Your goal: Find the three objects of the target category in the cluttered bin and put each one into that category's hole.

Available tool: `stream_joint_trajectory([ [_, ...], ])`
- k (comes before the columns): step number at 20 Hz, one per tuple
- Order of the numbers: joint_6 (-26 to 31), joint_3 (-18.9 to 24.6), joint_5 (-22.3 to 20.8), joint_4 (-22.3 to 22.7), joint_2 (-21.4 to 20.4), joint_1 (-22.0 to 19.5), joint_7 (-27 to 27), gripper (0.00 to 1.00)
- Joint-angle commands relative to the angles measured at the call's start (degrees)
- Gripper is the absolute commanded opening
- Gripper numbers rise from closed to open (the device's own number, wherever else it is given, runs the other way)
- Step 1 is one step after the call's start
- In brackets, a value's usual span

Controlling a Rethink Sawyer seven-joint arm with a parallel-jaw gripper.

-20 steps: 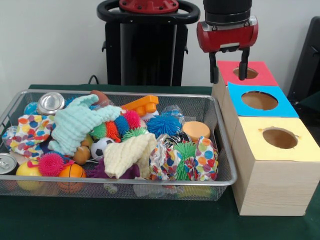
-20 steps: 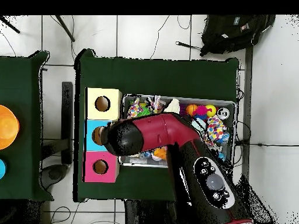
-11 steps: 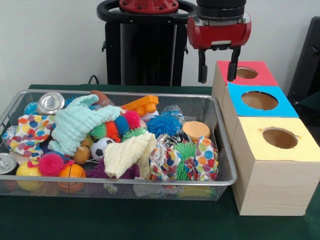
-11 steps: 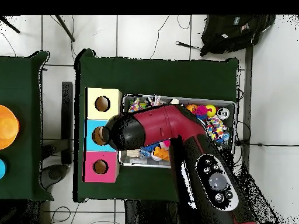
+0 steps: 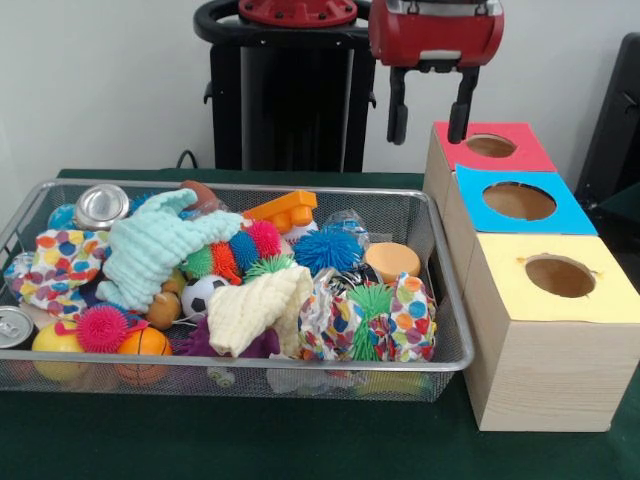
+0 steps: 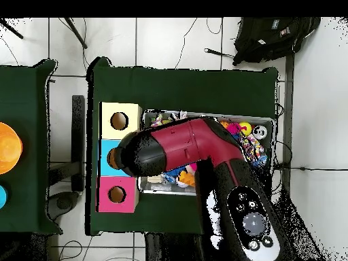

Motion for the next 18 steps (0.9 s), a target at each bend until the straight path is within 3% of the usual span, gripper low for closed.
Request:
stream_joint_trajectory([
  [1, 6.36, 0.97, -2.83, 1.11, -2.85, 0.06, -9.93, 1.00],
  [6, 6.90, 1.37, -1.54, 1.84, -1.88, -1.27, -10.53, 1.00],
  [12, 8.76, 3.85, -0.81, -0.32, -0.41, -3.02, -15.33, 1.00],
  [18, 9.41, 3.70, -3.13, -6.62, 6.42, -1.21, -14.23, 1.00],
])
